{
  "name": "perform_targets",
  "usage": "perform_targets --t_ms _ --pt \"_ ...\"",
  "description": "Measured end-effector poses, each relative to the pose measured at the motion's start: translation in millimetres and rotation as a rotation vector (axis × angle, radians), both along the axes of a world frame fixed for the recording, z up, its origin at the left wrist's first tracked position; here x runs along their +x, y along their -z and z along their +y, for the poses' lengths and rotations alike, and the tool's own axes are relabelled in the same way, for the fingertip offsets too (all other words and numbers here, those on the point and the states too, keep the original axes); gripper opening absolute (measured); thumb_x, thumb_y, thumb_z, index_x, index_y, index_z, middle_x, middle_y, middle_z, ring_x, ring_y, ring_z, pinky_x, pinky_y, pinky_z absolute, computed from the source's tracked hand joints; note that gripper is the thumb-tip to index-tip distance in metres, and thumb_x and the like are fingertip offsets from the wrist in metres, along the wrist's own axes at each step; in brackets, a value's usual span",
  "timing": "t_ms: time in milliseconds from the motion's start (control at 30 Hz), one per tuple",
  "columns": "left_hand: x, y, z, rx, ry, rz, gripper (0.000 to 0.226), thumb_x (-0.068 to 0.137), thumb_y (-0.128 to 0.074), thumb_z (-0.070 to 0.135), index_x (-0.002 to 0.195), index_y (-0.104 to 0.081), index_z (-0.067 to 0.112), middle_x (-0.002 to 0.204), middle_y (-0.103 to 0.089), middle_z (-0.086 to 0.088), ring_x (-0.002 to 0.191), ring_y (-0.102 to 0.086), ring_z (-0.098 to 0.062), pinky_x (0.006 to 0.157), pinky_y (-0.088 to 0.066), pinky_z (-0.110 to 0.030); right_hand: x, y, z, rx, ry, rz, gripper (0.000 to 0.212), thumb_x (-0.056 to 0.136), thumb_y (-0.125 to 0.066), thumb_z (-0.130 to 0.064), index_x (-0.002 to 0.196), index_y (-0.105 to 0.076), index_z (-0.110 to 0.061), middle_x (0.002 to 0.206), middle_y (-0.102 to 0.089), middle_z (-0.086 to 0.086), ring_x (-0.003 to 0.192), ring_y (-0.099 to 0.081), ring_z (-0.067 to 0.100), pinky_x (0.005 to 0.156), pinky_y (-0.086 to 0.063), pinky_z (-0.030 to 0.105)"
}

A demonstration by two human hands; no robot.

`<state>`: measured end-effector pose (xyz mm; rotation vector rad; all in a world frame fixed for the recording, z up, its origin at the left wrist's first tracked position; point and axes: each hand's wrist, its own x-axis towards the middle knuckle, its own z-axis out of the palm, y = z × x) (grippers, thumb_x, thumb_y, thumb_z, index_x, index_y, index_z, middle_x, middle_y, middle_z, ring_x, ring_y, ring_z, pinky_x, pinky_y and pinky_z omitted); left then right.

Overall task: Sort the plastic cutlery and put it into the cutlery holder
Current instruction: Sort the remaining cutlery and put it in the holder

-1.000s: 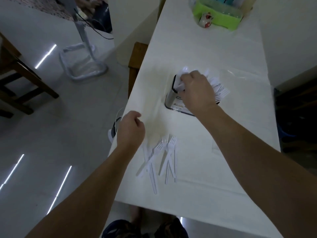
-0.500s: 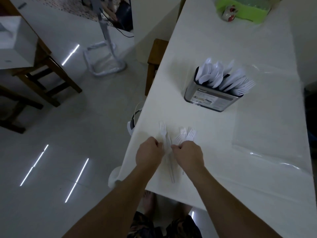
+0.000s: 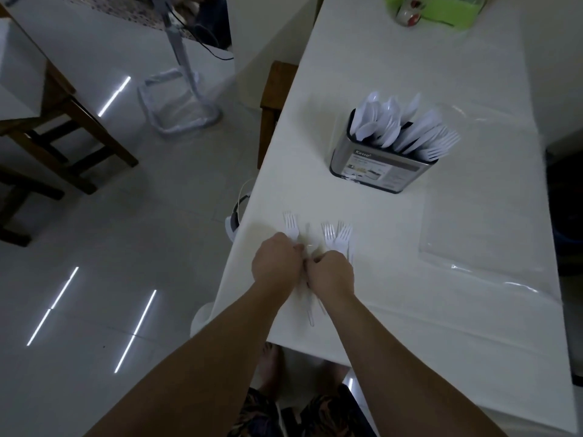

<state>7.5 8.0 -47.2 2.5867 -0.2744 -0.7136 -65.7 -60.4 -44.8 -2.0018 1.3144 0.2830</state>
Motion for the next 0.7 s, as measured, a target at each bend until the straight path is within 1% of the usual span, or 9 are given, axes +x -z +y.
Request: perform_targets --t_ms 67,133,233,333,400,467,500,633,700 --pt "3 -1 -2 0.009 0.021 0.02 0.025 0.092 -0.057 0.039 0.084 -0.061 0.015 0.073 -0.059 0.002 0.066 -0.057 -0.017 0.059 -0.041 -0.026 -6 -1 -4 0.037 -0.005 -0.017 0.031 0.086 -0.056 -0.033 0.061 -0.062 -0.015 0.062 -0.065 0.003 0.06 -0.062 0.021 0.049 -0.038 0.024" --pt "6 -3 -1 -0.018 0.003 0.071 0.023 0.088 -0.059 0.031 0.073 -0.06 0.014 0.067 -0.058 0.001 0.059 -0.056 -0.015 0.054 -0.039 -0.024 -12 -3 -7 0.06 0.001 -0.032 0.031 0.083 -0.057 -0.029 0.054 -0.056 -0.017 0.057 -0.062 0.002 0.054 -0.058 0.02 0.049 -0.039 0.023" --pt "9 -8 5 -0.083 -0.058 0.11 0.02 0.082 -0.056 0.024 0.065 -0.053 0.014 0.06 -0.056 0.001 0.053 -0.054 -0.015 0.049 -0.035 -0.023 -18 -8 -8 0.089 0.012 -0.081 0.029 0.081 -0.056 -0.027 0.055 -0.052 -0.014 0.054 -0.055 0.002 0.05 -0.051 0.017 0.051 -0.04 0.027" --pt "11 -19 17 -0.173 -0.084 0.106 0.012 0.088 -0.056 0.021 0.079 -0.054 0.013 0.068 -0.057 0.001 0.06 -0.053 -0.012 0.05 -0.035 -0.022 -24 -11 -3 0.14 0.008 -0.17 0.025 0.085 -0.059 -0.029 0.066 -0.061 -0.012 0.064 -0.063 0.003 0.06 -0.059 0.016 0.063 -0.05 0.033" --pt "9 -20 26 -0.258 -0.113 0.158 0.003 0.089 -0.055 0.015 0.089 -0.055 0.012 0.075 -0.06 -0.001 0.066 -0.057 -0.014 0.054 -0.043 -0.025 -24 -13 7 0.197 0.003 -0.221 0.018 0.088 -0.061 -0.031 0.083 -0.07 -0.017 0.078 -0.07 -0.002 0.074 -0.066 0.016 0.075 -0.056 0.035" --pt "5 -19 32 -0.342 -0.205 0.273 0.013 0.085 -0.054 0.007 0.096 -0.056 0.013 0.08 -0.063 -0.007 0.073 -0.063 -0.023 0.061 -0.053 -0.033 -22 -13 20 0.243 0.0 -0.257 0.017 0.091 -0.06 -0.032 0.095 -0.072 -0.02 0.09 -0.072 -0.005 0.084 -0.067 0.015 0.084 -0.056 0.035" --pt "3 -17 33 -0.357 -0.243 0.321 0.017 0.083 -0.052 0.005 0.097 -0.057 0.011 0.08 -0.063 -0.009 0.072 -0.063 -0.025 0.061 -0.053 -0.034 -20 -13 26 0.247 -0.004 -0.268 0.018 0.092 -0.059 -0.032 0.099 -0.071 -0.021 0.094 -0.071 -0.005 0.086 -0.067 0.015 0.086 -0.055 0.035" --pt "-7 -19 33 -0.4 -0.259 0.387 0.017 0.092 -0.052 0.017 0.089 -0.064 0.006 0.076 -0.062 -0.01 0.066 -0.058 -0.021 0.058 -0.045 -0.029 -17 -15 35 0.221 0.037 -0.303 0.021 0.095 -0.056 -0.034 0.103 -0.071 -0.022 0.093 -0.071 -0.006 0.085 -0.066 0.011 0.087 -0.055 0.034" --pt "-9 -21 31 -0.434 -0.212 0.377 0.024 0.094 -0.057 0.026 0.083 -0.067 0.007 0.075 -0.067 -0.008 0.07 -0.063 -0.021 0.062 -0.047 -0.03 -17 -19 33 0.195 0.023 -0.311 0.022 0.095 -0.054 -0.03 0.099 -0.073 -0.02 0.087 -0.071 -0.005 0.08 -0.066 0.011 0.083 -0.056 0.033"
